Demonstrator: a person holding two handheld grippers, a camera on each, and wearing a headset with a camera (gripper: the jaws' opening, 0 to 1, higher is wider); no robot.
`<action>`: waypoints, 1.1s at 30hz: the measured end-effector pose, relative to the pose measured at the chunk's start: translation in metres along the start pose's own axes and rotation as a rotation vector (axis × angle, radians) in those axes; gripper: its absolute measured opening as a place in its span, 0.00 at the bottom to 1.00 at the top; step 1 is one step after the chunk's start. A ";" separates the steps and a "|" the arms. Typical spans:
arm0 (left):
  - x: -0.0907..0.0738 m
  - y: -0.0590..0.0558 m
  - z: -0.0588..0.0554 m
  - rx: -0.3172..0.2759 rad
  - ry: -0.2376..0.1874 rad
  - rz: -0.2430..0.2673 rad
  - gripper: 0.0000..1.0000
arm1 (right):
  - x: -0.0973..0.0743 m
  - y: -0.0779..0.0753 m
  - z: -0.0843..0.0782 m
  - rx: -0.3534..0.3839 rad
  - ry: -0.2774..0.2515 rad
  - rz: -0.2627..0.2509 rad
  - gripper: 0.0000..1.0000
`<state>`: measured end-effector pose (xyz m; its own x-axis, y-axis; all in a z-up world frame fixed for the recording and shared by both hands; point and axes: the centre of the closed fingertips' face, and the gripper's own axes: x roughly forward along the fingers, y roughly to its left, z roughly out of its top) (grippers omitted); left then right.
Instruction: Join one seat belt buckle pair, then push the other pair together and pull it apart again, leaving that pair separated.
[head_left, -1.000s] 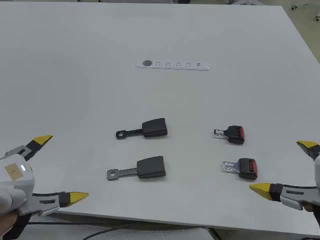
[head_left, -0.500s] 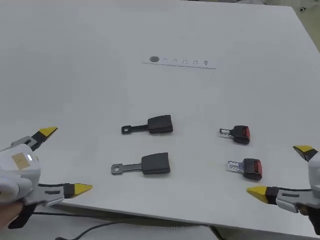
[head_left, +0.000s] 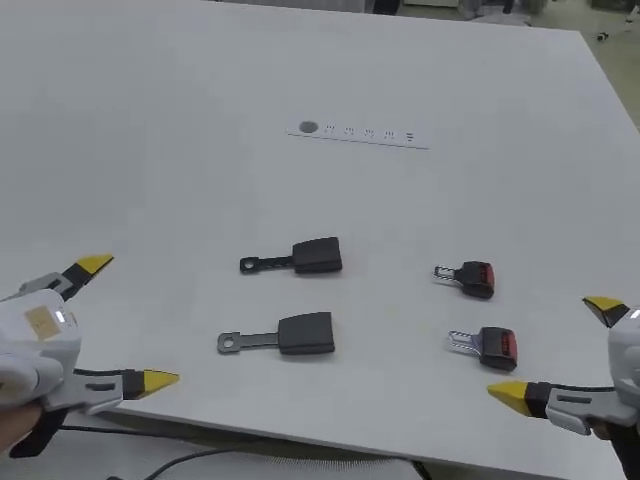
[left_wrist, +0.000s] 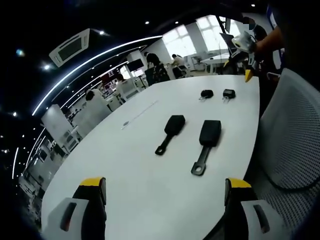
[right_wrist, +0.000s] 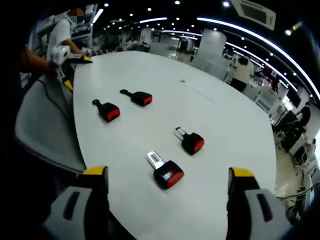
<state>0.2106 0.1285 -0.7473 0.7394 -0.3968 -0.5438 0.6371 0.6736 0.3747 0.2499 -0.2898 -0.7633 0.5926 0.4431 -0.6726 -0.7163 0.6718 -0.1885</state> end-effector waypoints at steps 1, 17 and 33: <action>0.000 0.000 0.000 0.002 0.000 0.001 1.00 | -0.001 0.000 0.000 -0.002 0.000 -0.002 1.00; 0.001 -0.001 0.003 -0.009 0.001 -0.008 1.00 | -0.013 -0.015 0.005 0.037 -0.024 -0.062 0.97; 0.001 -0.010 -0.004 0.008 0.063 -0.074 1.00 | -0.021 -0.015 0.016 -0.023 -0.019 -0.057 0.99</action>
<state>0.2042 0.1241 -0.7548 0.6752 -0.4056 -0.6160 0.6914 0.6390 0.3371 0.2544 -0.3001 -0.7353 0.6396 0.4153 -0.6468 -0.6890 0.6829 -0.2428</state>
